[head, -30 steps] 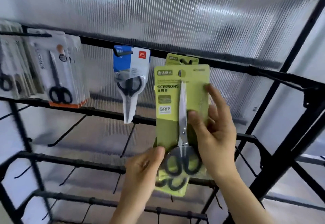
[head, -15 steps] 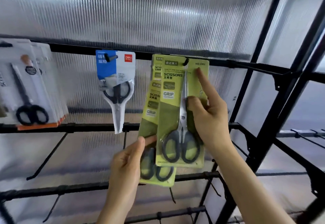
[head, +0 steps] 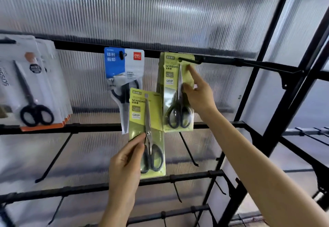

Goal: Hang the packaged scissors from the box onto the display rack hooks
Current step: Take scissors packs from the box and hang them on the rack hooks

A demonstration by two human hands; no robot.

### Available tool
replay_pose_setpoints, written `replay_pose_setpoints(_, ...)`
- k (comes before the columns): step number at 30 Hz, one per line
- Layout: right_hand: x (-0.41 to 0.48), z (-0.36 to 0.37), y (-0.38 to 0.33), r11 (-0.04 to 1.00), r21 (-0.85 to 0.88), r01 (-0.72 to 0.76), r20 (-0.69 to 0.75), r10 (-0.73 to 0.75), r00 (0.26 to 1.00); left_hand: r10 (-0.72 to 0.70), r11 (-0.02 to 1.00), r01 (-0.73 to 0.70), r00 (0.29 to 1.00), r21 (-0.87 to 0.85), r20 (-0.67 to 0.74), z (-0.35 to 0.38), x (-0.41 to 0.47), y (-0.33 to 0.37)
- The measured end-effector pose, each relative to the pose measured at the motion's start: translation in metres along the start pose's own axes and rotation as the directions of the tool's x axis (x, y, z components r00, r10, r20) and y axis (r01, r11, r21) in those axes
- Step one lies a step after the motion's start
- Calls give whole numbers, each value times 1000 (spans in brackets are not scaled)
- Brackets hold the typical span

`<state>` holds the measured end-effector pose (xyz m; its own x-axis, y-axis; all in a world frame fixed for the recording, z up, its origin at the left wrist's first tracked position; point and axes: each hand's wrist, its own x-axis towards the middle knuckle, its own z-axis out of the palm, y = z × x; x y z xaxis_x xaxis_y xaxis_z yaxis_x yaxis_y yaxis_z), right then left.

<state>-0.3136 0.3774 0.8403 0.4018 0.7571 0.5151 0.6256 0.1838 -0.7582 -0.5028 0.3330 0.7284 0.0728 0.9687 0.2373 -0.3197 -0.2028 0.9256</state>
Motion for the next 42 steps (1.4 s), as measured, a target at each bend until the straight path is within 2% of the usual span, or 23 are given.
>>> replay_pose_setpoints(4,4,11,0,986,-165,-11,7,12,1000,15,1000,-15,1000,25,-13,-5,-1,-1)
replay_pose_setpoints(7,-18,21,0,962,-274,-8,-53,-7,999,64,998,-64,998,30,-7,-7,-2,1)
replay_pose_setpoints(8,-30,25,1,970,-239,35,-56,-49,997,89,996,-89,996,32,-6,-8,-2,2)
replay_pose_setpoints(10,-53,33,0,997,-7,81,41,-81,996,123,992,-123,992,11,-22,-8,-3,3)
replay_pose_setpoints(12,-72,39,-4,963,265,-57,250,-11,968,144,988,-146,989,-54,-45,-6,-5,3)
replay_pose_setpoints(14,-84,44,-4,928,337,-158,359,28,933,164,982,-166,986,-88,-35,-7,-6,2)
replay_pose_setpoints(16,-92,43,-5,916,380,-125,323,-5,946,172,980,-169,985,-109,15,-8,-7,-1)
replay_pose_setpoints(19,-101,35,-4,898,440,10,248,-132,960,163,979,-146,980,-140,115,-10,-6,-5)
replay_pose_setpoints(24,-107,22,-14,837,468,284,94,-367,925,221,974,-201,945,-105,239,5,-7,-6)
replay_pose_setpoints(28,-103,7,-21,823,358,440,-73,-445,892,274,962,-258,913,-93,301,17,-10,-3)
replay_pose_setpoints(31,-95,-12,-23,842,308,442,-202,-396,896,268,963,-262,920,-59,284,19,-8,-3)
replay_pose_setpoints(35,-80,-36,-34,851,366,376,-289,-280,915,192,981,-189,946,-36,261,15,-4,-15)
replay_pose_setpoints(42,-64,-45,-40,908,335,252,-248,-173,953,146,988,-153,944,1,296,14,-4,-18)
